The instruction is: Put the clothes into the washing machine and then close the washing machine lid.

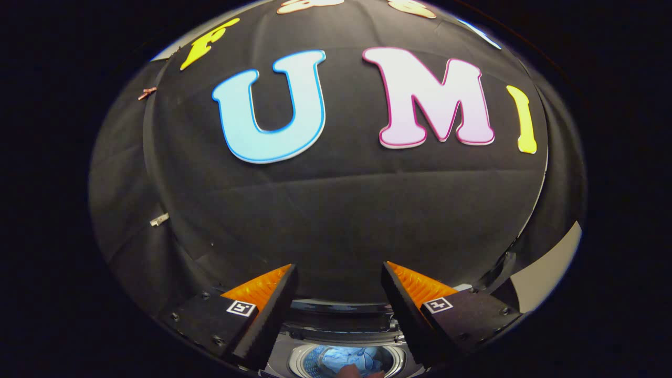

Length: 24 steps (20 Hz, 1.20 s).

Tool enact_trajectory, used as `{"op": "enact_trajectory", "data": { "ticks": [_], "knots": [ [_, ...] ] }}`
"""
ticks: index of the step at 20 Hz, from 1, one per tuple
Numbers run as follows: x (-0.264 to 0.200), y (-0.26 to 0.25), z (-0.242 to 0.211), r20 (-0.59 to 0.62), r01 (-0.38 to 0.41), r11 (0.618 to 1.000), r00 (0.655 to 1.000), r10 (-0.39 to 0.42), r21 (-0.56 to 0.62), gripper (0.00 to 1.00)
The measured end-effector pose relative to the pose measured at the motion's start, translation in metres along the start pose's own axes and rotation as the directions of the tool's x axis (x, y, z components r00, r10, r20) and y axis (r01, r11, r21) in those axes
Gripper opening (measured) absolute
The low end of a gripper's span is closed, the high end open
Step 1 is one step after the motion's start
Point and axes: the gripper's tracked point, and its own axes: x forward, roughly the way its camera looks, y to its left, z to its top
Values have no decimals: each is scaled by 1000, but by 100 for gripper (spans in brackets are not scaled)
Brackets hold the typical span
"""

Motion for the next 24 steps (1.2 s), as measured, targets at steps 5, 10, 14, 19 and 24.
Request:
{"op": "enact_trajectory", "data": {
  "ticks": [5,10,14,19,24],
  "knots": [
    [22,5,-28,-81,11,1000,997,-12,-18,100],
    [22,5,-29,-10,3,998,1000,-3,-63,100],
    [22,5,-30,-9,-3,998,1000,3,-69,100],
    [22,6,-29,25,-18,997,999,20,-78,100],
    [23,5,-28,58,-17,996,998,22,-89,100]
  ]
}}
